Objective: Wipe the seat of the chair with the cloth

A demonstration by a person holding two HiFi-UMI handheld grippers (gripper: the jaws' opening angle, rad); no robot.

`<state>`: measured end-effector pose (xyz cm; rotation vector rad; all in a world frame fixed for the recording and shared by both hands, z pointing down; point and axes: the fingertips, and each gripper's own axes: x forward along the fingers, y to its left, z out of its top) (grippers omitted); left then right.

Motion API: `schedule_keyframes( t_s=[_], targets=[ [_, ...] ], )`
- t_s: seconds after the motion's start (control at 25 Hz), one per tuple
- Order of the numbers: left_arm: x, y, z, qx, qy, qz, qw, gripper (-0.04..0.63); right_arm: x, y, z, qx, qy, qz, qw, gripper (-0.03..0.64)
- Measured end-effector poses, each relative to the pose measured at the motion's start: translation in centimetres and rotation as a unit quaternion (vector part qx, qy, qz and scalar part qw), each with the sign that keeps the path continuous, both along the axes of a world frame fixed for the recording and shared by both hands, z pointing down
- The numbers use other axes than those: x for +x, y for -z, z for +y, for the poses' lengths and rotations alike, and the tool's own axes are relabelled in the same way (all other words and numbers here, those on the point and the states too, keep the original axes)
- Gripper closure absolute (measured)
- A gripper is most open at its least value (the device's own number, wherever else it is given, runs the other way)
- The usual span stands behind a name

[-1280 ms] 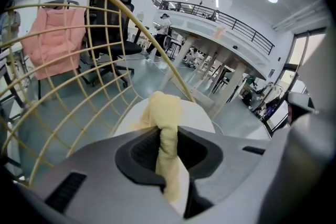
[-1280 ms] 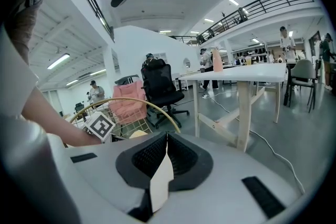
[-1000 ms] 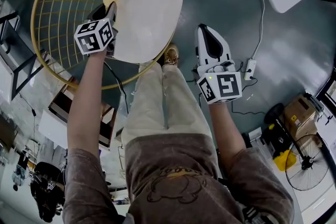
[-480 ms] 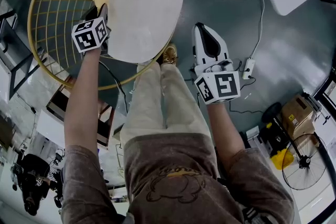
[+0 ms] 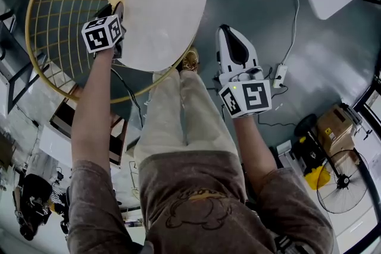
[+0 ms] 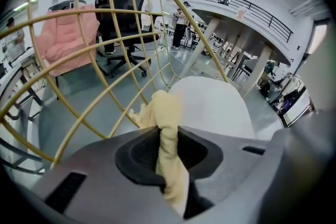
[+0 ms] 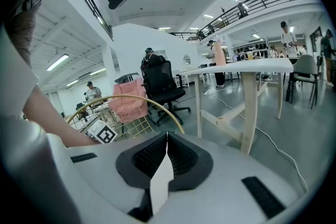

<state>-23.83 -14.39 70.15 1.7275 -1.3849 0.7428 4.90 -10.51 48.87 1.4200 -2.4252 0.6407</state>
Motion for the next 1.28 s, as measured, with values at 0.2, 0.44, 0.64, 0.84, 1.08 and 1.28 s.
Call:
schedule_keyframes(
  t_s=[0.2, 0.44, 0.64, 0.84, 1.08, 1.28],
  targets=[
    [0.5, -0.5, 0.2, -0.012, 0.023, 0.021, 0.9994, 0.517, -0.2, -0.4, -0.1, -0.003, 0.0, -0.002, 1.0, 0.589],
    [2.4, -1.4, 0.6, -0.02, 0.031, 0.035, 0.9987, 0.517, 0.5, -1.3, 0.1, -0.008, 0.001, -0.005, 1.0, 0.589],
    [4.3, -2.0, 1.1, -0.019, 0.029, 0.043, 0.9985, 0.517, 1.5, -2.0, 0.2, -0.008, -0.001, -0.005, 1.0, 0.589],
    [5.7, -0.6, 1.4, -0.015, 0.031, 0.055, 0.9979, 0.517, 1.4, -0.9, 0.3, -0.006, -0.002, -0.006, 1.0, 0.589],
    [8.9, -0.1, 2.2, -0.017, 0.011, 0.075, 0.9969, 0.517, 1.6, -0.8, 0.7, -0.008, -0.004, -0.006, 1.0, 0.589],
    [12.1, 0.0, 3.3, -0.026, 0.01, 0.105, 0.9941, 0.517, 2.4, -0.7, 1.1, -0.007, -0.007, -0.005, 1.0, 0.589]
  ],
)
